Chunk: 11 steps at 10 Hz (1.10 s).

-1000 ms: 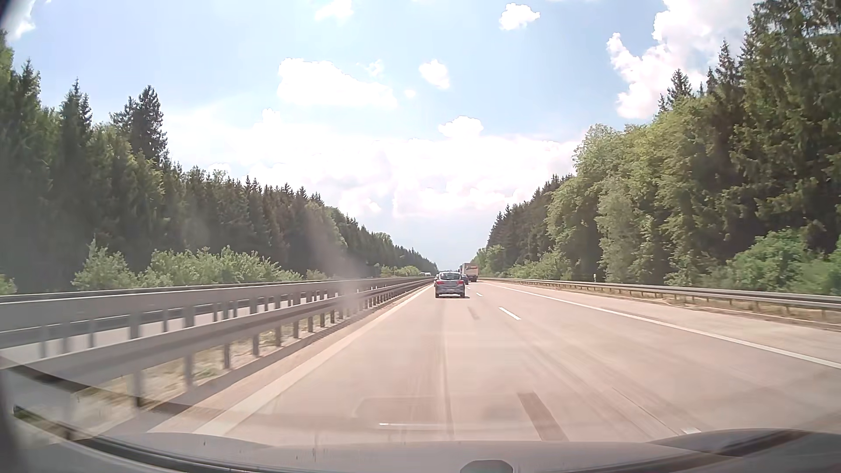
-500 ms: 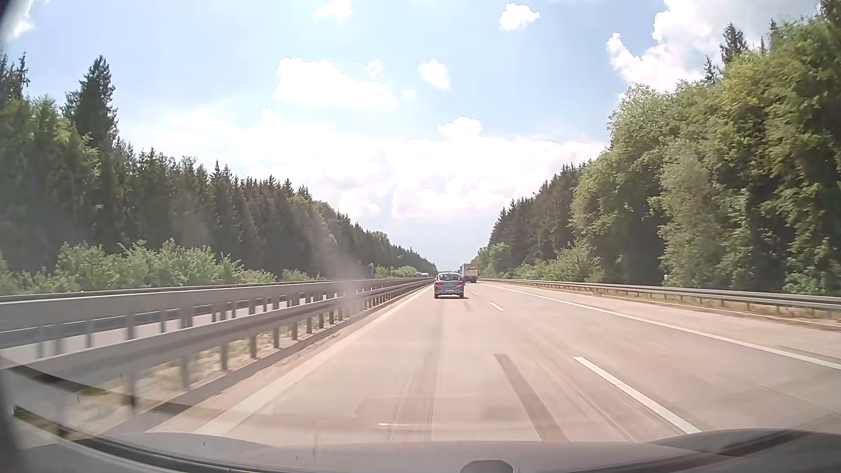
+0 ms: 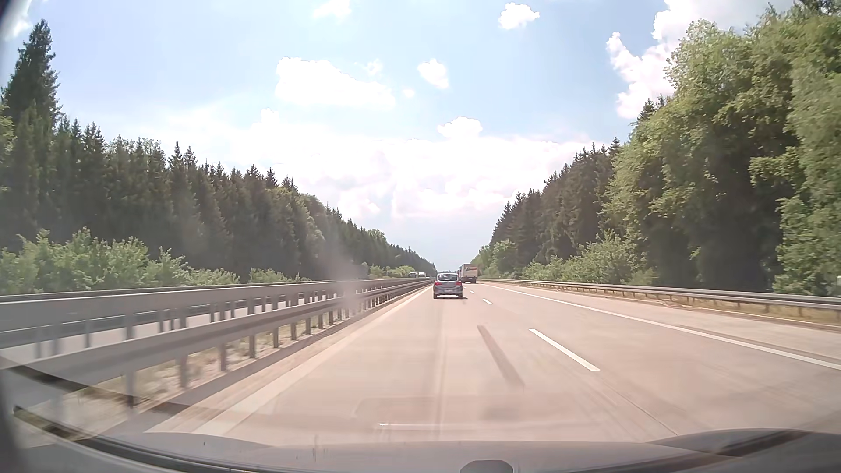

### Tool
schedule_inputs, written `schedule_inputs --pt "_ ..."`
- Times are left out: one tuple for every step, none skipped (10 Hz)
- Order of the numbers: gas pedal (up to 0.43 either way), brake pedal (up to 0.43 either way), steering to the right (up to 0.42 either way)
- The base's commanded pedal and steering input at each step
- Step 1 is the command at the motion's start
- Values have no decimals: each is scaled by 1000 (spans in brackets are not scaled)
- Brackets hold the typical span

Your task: Follow the waypoints while adhering to traffic rules and regulations

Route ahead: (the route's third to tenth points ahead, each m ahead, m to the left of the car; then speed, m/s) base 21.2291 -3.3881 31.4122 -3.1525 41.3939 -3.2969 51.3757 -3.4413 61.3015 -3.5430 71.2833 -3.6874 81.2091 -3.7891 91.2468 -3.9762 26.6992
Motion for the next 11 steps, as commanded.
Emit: schedule_inputs --pt "87 0 -1" --pt "79 0 -1" --pt "67 0 -1" --pt "67 0 -1" --pt "67 0 -1" --pt "67 0 -1" --pt "67 0 -1" --pt "67 0 -1" --pt "67 0 -1" --pt "67 0 -1" --pt "67 0 -1"
